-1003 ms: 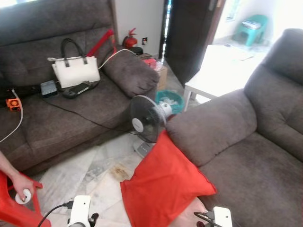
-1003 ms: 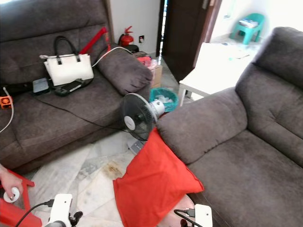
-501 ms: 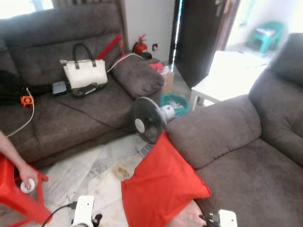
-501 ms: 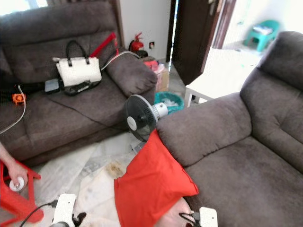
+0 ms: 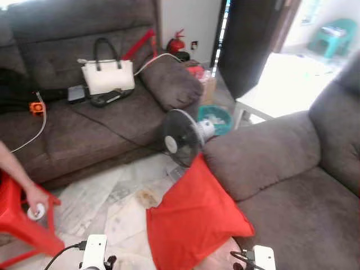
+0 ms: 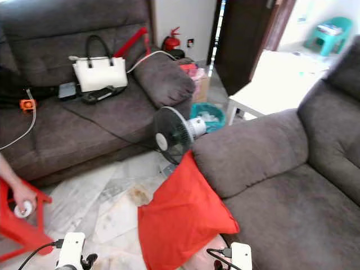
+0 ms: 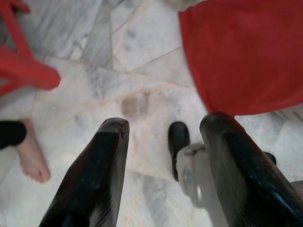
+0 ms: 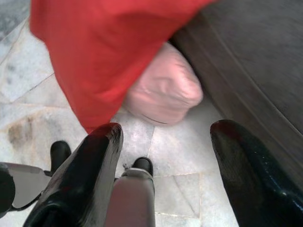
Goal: Move the pillow to the sofa from floor
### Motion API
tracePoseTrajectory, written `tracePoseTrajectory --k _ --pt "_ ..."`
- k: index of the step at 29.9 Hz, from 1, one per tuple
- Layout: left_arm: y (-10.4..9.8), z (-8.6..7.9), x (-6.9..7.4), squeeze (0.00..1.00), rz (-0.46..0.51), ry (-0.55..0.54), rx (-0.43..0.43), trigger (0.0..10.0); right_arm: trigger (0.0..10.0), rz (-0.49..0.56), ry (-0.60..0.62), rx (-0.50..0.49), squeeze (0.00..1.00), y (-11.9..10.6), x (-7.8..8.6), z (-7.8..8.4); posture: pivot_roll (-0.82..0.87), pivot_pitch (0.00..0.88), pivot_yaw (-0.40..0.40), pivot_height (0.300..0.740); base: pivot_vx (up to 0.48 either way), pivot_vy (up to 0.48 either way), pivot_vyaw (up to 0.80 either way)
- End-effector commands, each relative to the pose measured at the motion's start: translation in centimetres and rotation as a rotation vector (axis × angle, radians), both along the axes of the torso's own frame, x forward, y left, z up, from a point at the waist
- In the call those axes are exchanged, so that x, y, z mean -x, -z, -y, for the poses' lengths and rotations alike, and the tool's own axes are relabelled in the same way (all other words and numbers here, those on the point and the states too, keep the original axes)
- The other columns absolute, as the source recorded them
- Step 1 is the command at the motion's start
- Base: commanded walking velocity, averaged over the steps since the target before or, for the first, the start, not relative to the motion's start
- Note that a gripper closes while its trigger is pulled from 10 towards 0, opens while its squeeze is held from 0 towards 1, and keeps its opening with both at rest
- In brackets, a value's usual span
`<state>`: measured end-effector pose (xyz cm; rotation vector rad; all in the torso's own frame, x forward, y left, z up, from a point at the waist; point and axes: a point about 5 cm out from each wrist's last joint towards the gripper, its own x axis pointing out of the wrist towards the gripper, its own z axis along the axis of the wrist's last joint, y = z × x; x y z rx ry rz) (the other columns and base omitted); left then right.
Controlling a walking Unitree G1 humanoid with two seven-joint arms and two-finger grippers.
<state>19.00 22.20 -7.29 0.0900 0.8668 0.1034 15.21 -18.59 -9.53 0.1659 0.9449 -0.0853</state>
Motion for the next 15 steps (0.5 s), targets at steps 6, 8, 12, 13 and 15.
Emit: tracePoseTrajectory --k 6,8,12,13,15 --pt "0.14 0.34 0.11 0.0 -0.007 0.012 0.004 10.0 10.0 -0.007 -0.001 0.011 0.0 0.03 0.18 0.35 0.07 0.014 -0.051 0.74 0.0 -0.331 0.0" --pt "0.17 0.36 0.13 0.0 -0.012 0.013 0.006 10.0 10.0 -0.007 -0.002 0.011 0.0 0.03 0.17 0.35 0.07 0.013 -0.05 0.74 0.0 0.0 0.0" --pt "0.14 0.34 0.12 0.0 -0.006 0.005 0.008 10.0 10.0 -0.007 -0.001 0.011 0.0 0.03 0.18 0.35 0.07 0.014 -0.05 0.74 0.0 0.0 0.0" --pt "0.14 0.34 0.11 0.0 -0.004 0.005 0.008 10.0 10.0 -0.007 -0.001 0.011 0.0 0.03 0.18 0.35 0.07 0.014 -0.05 0.74 0.0 0.0 0.0" --pt "0.13 0.34 0.11 0.0 -0.002 -0.002 0.011 10.0 10.0 -0.007 0.0 0.01 0.0 0.03 0.18 0.35 0.07 0.014 -0.05 0.74 0.0 0.0 0.0"
